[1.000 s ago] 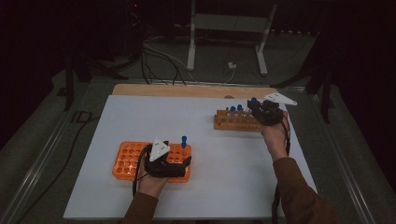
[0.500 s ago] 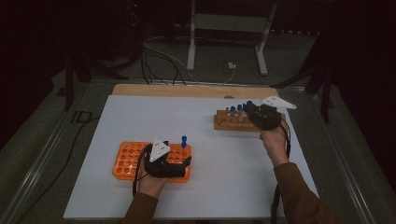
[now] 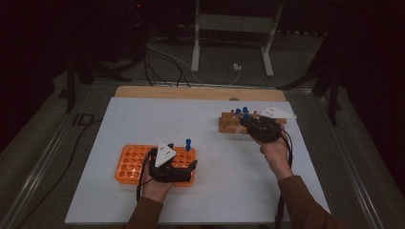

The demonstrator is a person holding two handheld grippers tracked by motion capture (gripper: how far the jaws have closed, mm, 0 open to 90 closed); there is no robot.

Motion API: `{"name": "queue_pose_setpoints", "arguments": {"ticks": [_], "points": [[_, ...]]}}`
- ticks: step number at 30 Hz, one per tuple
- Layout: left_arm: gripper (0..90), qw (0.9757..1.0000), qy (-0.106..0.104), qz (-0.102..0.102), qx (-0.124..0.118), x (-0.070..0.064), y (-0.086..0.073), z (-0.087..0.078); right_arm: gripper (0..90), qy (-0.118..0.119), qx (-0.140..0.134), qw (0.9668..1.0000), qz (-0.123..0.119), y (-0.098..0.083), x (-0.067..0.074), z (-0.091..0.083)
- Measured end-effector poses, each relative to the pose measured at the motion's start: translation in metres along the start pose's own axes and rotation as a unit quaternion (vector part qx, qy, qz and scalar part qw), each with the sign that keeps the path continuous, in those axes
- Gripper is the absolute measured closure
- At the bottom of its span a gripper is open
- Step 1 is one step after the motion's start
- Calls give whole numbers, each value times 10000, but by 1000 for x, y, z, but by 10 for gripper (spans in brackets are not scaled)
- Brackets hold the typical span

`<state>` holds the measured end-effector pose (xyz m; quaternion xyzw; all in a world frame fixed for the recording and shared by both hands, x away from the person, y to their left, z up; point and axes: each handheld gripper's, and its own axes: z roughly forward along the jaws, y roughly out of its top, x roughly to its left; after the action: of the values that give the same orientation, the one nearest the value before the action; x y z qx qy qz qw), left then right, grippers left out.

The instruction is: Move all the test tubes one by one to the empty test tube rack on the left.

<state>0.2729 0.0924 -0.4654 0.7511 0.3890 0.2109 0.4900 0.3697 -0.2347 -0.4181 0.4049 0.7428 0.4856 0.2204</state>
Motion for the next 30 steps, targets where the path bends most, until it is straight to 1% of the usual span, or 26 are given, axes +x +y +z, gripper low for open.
{"name": "queue_pose_setpoints", "arguments": {"ticks": [3,7,9,12,14,18,21,25,26,28,29,30], "points": [[10,10000,21,19,-75,-2,2,-1,770,154,21,9999,48,-2,5,-1],[34,9997,41,134,-187,-6,6,-2,769,276,113,9995,-45,-6,13,0],[37,9996,21,172,-209,-9,8,-2,769,336,159,9993,-37,-8,16,1],[47,9991,51,316,-261,-15,11,0,769,442,232,9987,-36,-11,21,2],[71,9986,96,411,-303,-19,13,1,769,494,262,9984,-61,-12,26,2],[116,9979,114,512,-386,-28,18,6,769,660,295,9974,-66,-14,35,1],[139,9975,93,613,-344,-36,22,12,769,777,309,9965,-66,-15,43,1],[159,9968,12,762,-257,-49,24,23,769,922,316,9952,-72,-15,53,-1],[161,9965,30,807,-218,-52,24,25,768,959,317,9949,-74,-15,55,-2],[168,9965,55,815,-150,-56,24,31,768,1017,310,9943,-89,-14,59,-3],[180,9967,94,797,-125,-58,24,34,768,1046,315,9940,-90,-14,61,-3],[197,9968,86,781,-118,-59,24,36,768,1074,308,9937,-94,-14,63,-3]]}}
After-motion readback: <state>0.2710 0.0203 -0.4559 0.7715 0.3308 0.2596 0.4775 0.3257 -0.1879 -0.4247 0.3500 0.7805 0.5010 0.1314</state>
